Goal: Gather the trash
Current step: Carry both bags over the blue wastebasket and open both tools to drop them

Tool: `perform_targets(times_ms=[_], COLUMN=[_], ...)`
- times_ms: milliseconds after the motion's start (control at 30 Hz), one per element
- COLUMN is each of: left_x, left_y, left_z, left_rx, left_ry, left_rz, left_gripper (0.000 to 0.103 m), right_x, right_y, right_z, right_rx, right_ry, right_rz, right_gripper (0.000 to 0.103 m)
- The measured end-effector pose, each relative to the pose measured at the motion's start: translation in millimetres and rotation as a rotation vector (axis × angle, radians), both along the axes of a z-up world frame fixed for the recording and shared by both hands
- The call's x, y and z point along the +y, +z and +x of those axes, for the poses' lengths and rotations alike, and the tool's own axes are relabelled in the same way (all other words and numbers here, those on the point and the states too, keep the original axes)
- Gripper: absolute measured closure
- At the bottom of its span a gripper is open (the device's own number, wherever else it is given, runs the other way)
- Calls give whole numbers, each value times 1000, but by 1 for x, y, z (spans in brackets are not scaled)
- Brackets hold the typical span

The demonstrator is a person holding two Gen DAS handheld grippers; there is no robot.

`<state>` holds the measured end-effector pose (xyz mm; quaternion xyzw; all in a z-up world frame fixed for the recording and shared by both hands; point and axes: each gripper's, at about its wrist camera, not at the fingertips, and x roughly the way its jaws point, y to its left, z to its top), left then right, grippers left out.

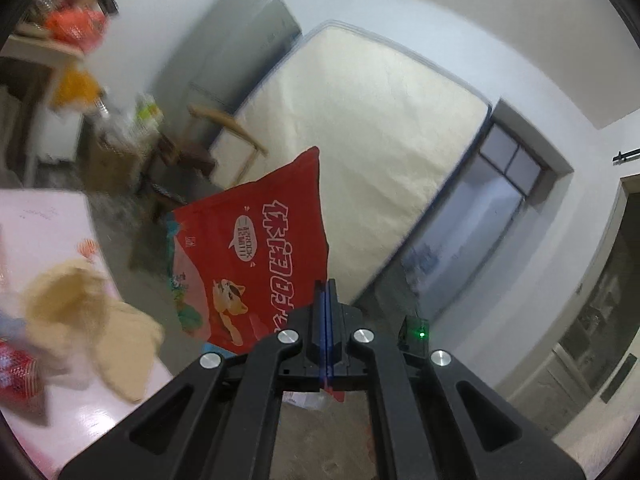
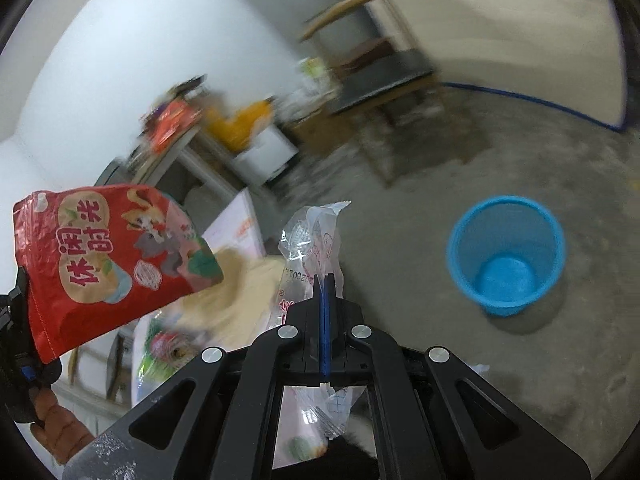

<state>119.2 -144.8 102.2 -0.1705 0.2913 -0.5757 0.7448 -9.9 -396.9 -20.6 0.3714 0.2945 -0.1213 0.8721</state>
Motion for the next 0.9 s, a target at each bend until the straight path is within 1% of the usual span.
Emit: perform_targets(times_ms=[100,133,200,233,300,400,467,500,567,600,633,667,700,733,767,900], left_x=[-64,-91,-131,-157,-202,-258,-287,-304,-328,-335,-347,-354,-361,-363,-360,-337], left_y=[-17,-27,-43,-57,-83,-120,-140,-154,-171,-179,-192,-201,-211,-219,-222,-221], left_z=[20,26,33,37,44,54,59,63,72,74,78,80,84,86,87,86], left_rx=[59,90,131,153,189,229,260,277,279,277,277,284,291,291,288,301], left_ry=[-83,-118,-158,-186,-215,-242,-251,-258,-237,-229,-218,-210,-197,-178,-166,-161], left_rz=[80,112,164,204,276,369,407,439,485,510,557,594,640,679,693,678], left_gripper=[103,103,103,103,103,103,103,103,103,103,99,87,79,69,68,63], right_x=[-40,-54,-76,-89,-105,-133,-153,-162,-179,-187,-197,-203,-210,-216,-219,-223], right_y=[-24,-36,-56,-70,-90,-121,-139,-146,-161,-170,-181,-189,-196,-208,-214,-227], right_z=[-9,-11,-11,-10,-6,1,9,12,20,22,28,33,35,41,39,28], right_rx=[40,63,98,123,155,202,230,243,260,268,287,299,310,336,351,364], right_ry=[-91,-120,-158,-179,-202,-235,-261,-273,-302,-308,-316,-319,-315,-324,-339,-364], right_rz=[34,48,75,94,121,162,175,174,183,185,188,189,190,177,167,187], right_gripper=[103,103,103,103,103,103,103,103,103,100,97,84,74,59,59,58])
